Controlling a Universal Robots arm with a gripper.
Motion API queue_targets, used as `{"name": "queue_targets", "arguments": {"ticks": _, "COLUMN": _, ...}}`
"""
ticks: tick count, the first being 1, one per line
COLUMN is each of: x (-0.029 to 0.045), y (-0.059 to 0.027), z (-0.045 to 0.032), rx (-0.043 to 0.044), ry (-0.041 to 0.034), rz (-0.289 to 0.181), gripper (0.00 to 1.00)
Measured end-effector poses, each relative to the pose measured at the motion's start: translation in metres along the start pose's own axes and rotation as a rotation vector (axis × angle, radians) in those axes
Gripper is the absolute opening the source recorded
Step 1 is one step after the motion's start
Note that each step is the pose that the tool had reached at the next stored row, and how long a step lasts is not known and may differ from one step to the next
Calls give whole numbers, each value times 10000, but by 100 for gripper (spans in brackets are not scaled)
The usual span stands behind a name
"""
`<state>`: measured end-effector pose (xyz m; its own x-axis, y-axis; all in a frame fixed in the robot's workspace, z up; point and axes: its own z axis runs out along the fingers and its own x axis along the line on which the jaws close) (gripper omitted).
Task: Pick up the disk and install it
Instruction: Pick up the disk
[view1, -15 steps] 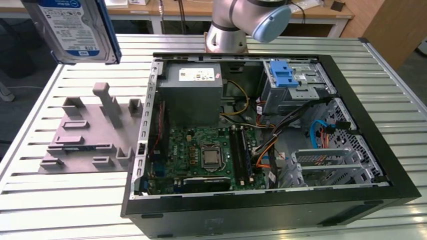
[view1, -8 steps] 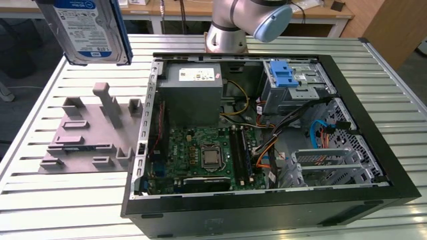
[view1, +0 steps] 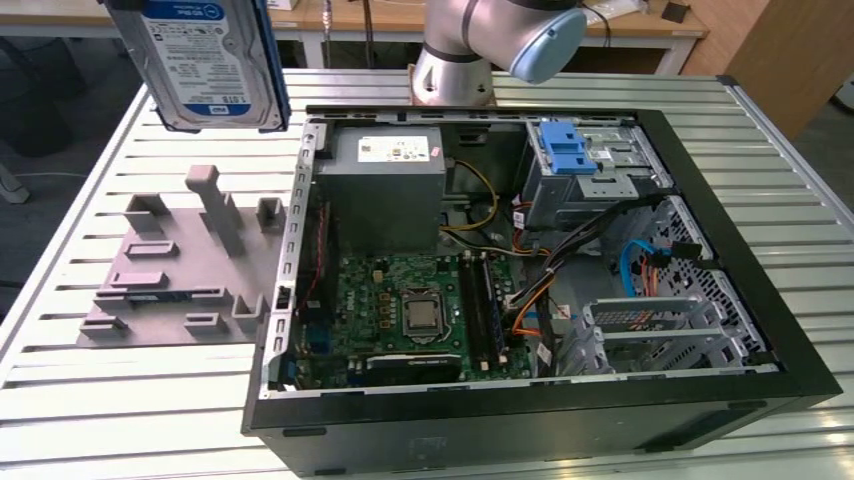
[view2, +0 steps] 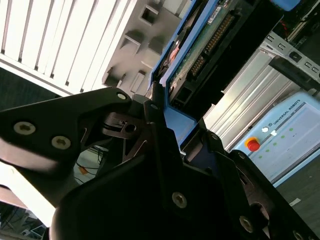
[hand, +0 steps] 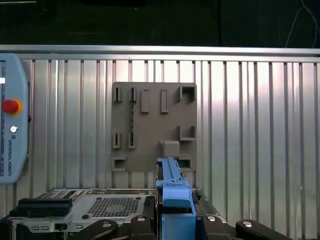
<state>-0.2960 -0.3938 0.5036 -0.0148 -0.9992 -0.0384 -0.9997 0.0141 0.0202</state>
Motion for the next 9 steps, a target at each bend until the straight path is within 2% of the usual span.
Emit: {"name": "queue_targets", "arguments": {"ticks": 9, "x": 15, "y": -262, "z": -6, "rx": -1, "ry": -1, "rz": -1, "gripper": 36}}
